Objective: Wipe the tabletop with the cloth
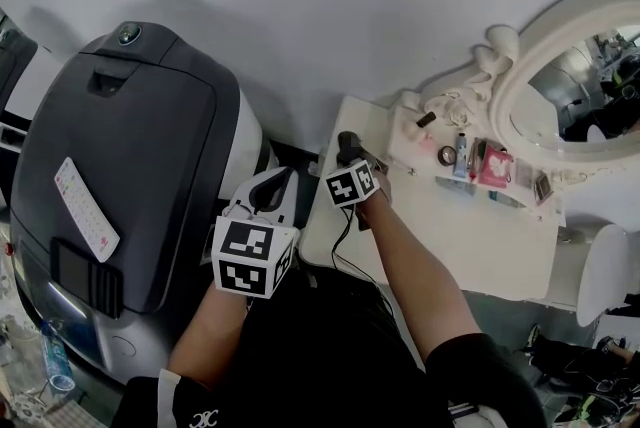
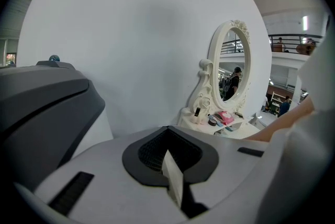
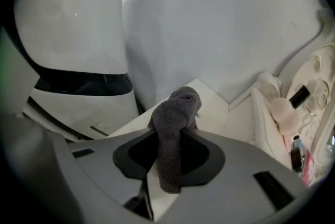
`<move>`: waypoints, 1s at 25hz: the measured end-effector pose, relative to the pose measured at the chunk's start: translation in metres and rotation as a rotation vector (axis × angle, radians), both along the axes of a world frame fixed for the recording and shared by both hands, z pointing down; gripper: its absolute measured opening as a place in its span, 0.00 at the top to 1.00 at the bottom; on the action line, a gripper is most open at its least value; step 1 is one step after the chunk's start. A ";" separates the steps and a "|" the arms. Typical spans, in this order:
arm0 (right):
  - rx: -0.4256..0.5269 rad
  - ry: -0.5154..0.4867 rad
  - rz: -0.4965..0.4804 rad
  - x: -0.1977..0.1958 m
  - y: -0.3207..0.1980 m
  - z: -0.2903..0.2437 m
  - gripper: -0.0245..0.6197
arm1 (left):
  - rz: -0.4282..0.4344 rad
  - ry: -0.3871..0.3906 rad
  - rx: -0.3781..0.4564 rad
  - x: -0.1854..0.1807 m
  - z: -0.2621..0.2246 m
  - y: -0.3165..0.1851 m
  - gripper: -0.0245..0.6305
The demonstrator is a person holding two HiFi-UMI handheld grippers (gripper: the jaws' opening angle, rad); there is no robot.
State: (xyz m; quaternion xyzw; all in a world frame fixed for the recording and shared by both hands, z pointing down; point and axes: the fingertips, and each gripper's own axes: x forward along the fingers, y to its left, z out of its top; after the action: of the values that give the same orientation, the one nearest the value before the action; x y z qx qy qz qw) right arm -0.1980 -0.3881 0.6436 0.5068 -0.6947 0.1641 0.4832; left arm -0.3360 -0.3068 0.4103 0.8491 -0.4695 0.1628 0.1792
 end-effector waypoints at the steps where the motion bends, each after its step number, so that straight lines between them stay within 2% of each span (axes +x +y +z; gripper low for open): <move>1: -0.001 -0.003 -0.013 -0.002 0.005 0.000 0.80 | 0.004 -0.001 -0.002 0.001 0.000 0.001 0.95; 8: -0.031 -0.086 -0.083 -0.015 0.037 0.002 0.80 | 0.012 0.026 -0.071 0.004 0.013 0.008 0.95; 12: -0.055 -0.106 -0.149 -0.022 0.053 0.003 0.80 | -0.047 0.005 -0.069 -0.007 0.014 0.012 0.95; 17: -0.134 -0.150 -0.254 -0.036 0.085 0.004 0.80 | -0.116 0.005 -0.069 -0.010 0.012 0.025 0.95; 25: -0.170 -0.257 -0.413 -0.064 0.144 0.002 0.79 | -0.207 0.010 -0.090 -0.003 0.019 0.055 0.95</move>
State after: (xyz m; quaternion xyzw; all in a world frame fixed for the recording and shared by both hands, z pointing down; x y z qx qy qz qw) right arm -0.2621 -0.2443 0.6456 0.2868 -0.8228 0.1830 0.4552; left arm -0.3388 -0.2515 0.4294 0.7881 -0.5459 0.1600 0.2352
